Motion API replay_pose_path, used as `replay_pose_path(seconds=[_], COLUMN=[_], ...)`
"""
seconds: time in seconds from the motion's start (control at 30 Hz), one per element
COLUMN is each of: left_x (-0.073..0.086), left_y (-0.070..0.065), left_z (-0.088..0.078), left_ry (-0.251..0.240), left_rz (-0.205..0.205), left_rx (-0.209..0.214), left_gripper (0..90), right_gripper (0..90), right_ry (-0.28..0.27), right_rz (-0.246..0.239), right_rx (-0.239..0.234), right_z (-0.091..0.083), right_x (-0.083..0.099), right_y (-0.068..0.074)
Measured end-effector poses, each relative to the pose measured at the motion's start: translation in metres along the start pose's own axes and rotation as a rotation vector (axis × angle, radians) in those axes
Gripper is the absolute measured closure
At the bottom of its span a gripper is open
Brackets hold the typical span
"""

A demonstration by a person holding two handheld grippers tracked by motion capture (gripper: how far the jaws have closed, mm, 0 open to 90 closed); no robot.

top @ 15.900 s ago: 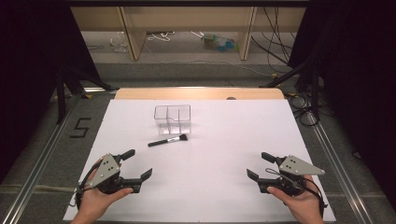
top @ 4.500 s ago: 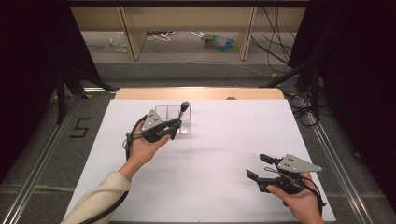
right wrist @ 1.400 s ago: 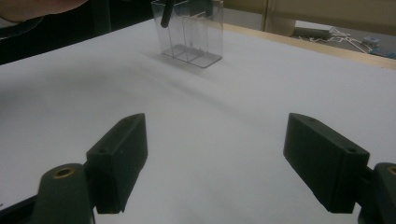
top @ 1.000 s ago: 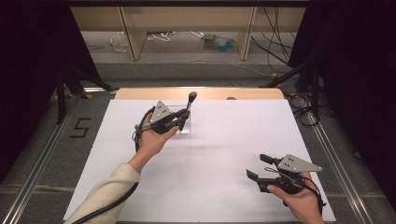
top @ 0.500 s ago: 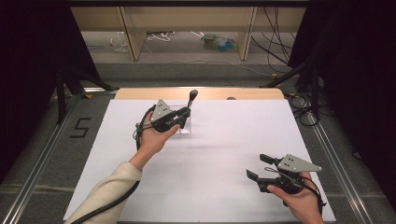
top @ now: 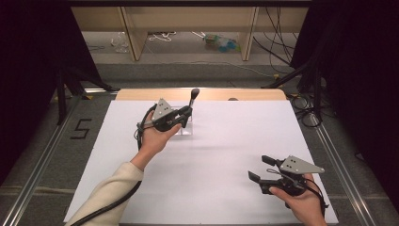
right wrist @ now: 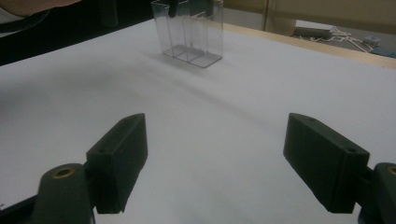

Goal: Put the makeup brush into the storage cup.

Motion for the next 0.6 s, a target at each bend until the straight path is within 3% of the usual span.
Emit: replay_pose_path(seconds=[0.2, 0.33, 0.37, 0.6], left_x=[-0.0006, -0.0016, -0.0020, -0.0042], left_y=[0.0011, 0.0009, 0.0009, 0.0006], left_z=[0.0008, 0.0015, 0.0017, 0.0028], left_ry=[0.000, -0.004, -0.005, -0.010], left_rz=[0.003, 0.003, 0.002, 0.005], left_rx=[-0.001, -0.002, -0.002, -0.002], left_gripper=[78.8, 78.8, 78.8, 78.8], right_gripper=[22.8, 22.8, 22.8, 22.8], right_ry=[-0.012, 0.001, -0.012, -0.001], right_rz=[-0.023, -0.001, -0.023, 0.002], right_rx=[0.011, 0.000, 0.012, -0.002], right_z=[0.0004, 0.0001, 0.0003, 0.0001], right_x=[-0.0010, 0.0002, -0.0010, 0.0000], right_y=[-0.0022, 0.0000, -0.0023, 0.0002])
Point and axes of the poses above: each handheld gripper's, and its own axes: z roughly forward along the jaws, x roughly out of its underside, y roughly to its left, the point moved 8 cm from there along z, roughly forward along the jaws, and after that the axes turned 1 degree about y, right-handed, at the moved point
